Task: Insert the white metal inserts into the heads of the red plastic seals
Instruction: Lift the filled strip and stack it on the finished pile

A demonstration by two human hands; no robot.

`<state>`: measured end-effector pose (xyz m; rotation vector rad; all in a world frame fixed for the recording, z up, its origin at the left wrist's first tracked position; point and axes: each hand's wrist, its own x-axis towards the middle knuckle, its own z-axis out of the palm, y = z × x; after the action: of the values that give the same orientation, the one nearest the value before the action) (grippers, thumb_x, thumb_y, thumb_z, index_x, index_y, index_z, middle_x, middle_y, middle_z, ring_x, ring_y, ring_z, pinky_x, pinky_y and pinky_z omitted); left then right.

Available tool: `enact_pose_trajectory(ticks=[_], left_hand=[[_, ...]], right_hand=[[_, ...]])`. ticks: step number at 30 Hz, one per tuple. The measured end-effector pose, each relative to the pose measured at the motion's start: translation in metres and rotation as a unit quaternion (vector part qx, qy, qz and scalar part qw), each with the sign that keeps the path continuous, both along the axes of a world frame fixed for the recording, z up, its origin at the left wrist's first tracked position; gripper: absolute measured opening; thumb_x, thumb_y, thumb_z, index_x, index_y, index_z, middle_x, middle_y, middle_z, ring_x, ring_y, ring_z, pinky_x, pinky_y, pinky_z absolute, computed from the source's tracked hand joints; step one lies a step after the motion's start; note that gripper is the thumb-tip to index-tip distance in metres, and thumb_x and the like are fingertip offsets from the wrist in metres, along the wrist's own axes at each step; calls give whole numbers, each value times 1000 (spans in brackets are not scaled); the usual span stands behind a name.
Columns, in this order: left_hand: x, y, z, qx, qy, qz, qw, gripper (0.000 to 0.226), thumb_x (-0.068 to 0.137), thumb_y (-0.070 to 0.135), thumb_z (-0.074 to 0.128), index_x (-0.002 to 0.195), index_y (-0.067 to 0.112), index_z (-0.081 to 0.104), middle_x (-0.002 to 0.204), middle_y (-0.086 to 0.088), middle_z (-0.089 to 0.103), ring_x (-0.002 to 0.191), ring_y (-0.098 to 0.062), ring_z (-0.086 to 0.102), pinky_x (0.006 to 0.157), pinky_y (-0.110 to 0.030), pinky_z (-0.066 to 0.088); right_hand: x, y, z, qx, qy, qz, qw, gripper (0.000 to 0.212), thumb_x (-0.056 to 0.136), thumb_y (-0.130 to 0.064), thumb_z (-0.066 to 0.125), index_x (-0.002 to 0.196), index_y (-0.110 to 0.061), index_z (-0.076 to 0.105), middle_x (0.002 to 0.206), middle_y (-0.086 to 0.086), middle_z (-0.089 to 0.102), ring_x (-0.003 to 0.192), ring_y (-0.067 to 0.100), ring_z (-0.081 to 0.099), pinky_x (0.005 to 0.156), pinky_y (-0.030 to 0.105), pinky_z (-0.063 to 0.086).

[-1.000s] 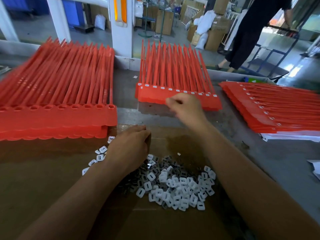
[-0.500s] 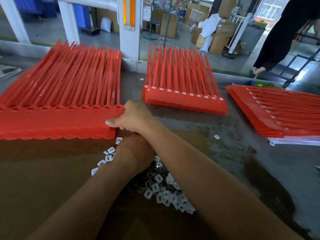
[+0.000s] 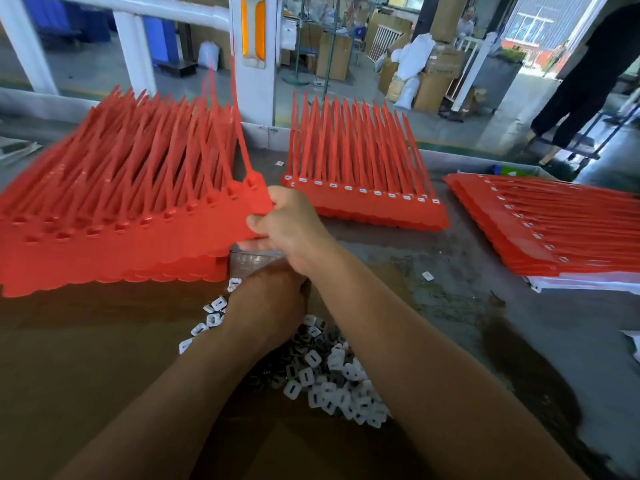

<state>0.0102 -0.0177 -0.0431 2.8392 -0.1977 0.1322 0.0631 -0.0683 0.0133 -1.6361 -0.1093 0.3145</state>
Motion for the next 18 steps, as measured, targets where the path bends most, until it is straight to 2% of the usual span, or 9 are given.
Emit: enact_pose_trajectory(ticks=[3,5,9,11,14,18], left_hand=[[6,3,-6,-67,-46,-82,993,20,88,9,41,94,11,60,100,-3,59,93,-21,56,75,-28,40],[7,5,-6,-86,-43,-80,992,21,86,6,42,94,11,60,103,-3,60,96,-21,54,80,-30,42],[4,3,-1,-144,-49,-24,988,35,86,8,45,119,14,55,122,-6,58,109,-24,53,86,-30,41],[4,4,-1,-135,-60,-2,989,43,84,9,47,126,15,50,119,-11,59,108,-29,53,85,-33,42],[1,4,3,-105,-72,1,992,34,80,10,48,112,14,58,102,-12,64,95,-32,56,82,-37,41],[0,3,4,-100,-78,0,992,26,81,11,47,99,13,66,107,-5,65,98,-28,56,83,-35,44]], right_hand=[[2,-21,4,11,-53,-11,998,33,87,15,44,116,3,52,107,21,56,90,33,62,57,26,56],[2,-37,8,23,-74,-23,997,32,87,15,45,112,-3,54,102,14,55,81,25,60,54,22,56],[1,-76,8,40,-76,-62,994,32,86,14,47,107,-10,54,105,13,56,80,19,61,53,21,54],[-2,-96,5,44,-71,-86,993,33,86,13,48,111,-8,55,105,10,59,83,18,61,54,20,54],[-8,-127,0,52,-72,-123,988,34,87,12,47,111,-10,57,96,1,64,79,13,65,55,19,53],[-17,-168,-6,41,-65,-183,980,33,88,11,46,100,-17,61,97,-1,65,79,10,66,55,18,53]])
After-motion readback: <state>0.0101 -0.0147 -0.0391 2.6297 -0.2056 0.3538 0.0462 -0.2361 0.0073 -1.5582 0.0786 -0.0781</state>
